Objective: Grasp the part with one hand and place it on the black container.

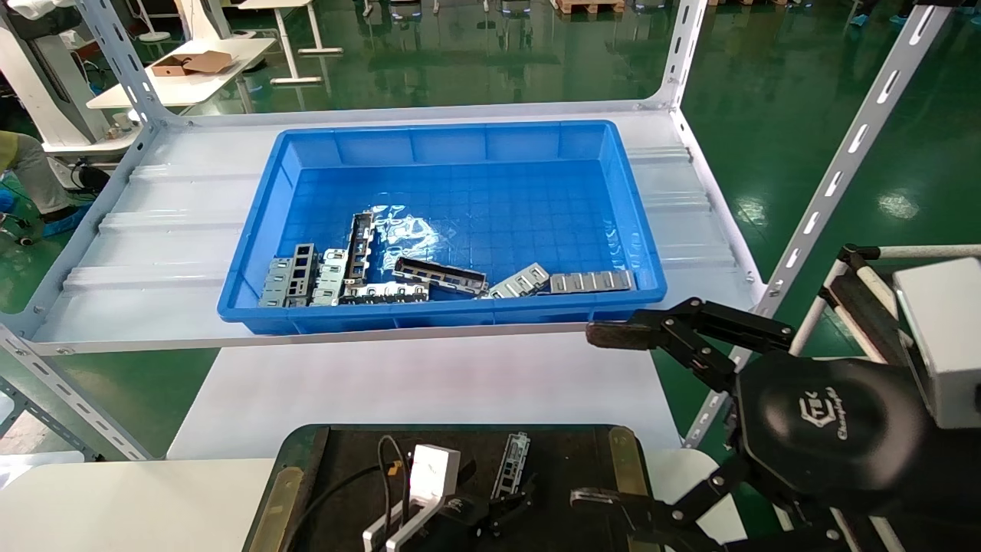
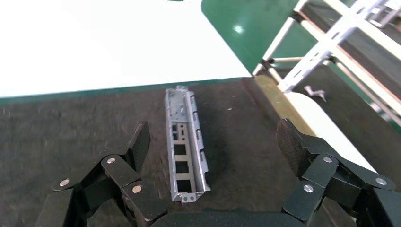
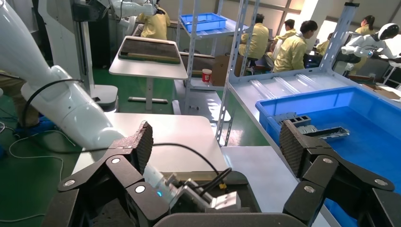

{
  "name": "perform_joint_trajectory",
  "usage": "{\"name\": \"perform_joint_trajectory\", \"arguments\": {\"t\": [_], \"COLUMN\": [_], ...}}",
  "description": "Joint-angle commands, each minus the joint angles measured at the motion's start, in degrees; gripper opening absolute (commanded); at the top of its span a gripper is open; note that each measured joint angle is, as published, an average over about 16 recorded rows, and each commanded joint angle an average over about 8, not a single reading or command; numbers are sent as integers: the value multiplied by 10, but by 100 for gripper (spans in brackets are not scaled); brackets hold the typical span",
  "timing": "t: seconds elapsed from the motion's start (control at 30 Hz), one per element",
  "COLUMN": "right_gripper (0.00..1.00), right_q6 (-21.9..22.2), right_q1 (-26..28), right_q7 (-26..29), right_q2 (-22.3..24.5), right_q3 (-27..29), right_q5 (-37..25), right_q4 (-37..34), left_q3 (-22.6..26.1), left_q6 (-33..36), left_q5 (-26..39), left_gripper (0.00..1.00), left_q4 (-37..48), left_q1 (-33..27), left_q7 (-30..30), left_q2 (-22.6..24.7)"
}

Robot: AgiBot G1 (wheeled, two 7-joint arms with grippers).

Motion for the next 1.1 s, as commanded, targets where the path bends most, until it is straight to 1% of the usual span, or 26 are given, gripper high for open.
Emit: {"name": "perform_joint_trajectory", "arguments": {"t": [0.03, 0.27, 0.47, 0.67, 0.83, 0.97, 1.1], "right_gripper": [100, 100, 100, 100, 100, 100, 100], "right_q6": [0, 0, 0, 0, 0, 0, 0], "right_q1": [0, 0, 0, 0, 0, 0, 0], "right_q7": [0, 0, 0, 0, 0, 0, 0], "right_q2": [0, 0, 0, 0, 0, 0, 0], "right_q3": [0, 0, 0, 0, 0, 0, 0], "right_q5": [0, 0, 0, 0, 0, 0, 0], "right_q4": [0, 0, 0, 0, 0, 0, 0], "left_q3": [-5, -38, -77, -128, -170, -198, -219], "left_q6": [25, 119, 199, 278, 352, 408, 452], "left_q5": [6, 15, 6, -26, -59, -85, -110], "left_gripper": [100, 100, 100, 100, 100, 100, 100], "left_q4": [-11, -51, -77, -81, -77, -71, -63], "left_q1": [-5, -4, 10, 24, 35, 46, 58], "left_q7": [-3, 21, 73, 142, 216, 273, 315], "left_q2": [-16, -75, -119, -148, -164, -175, -184]}}
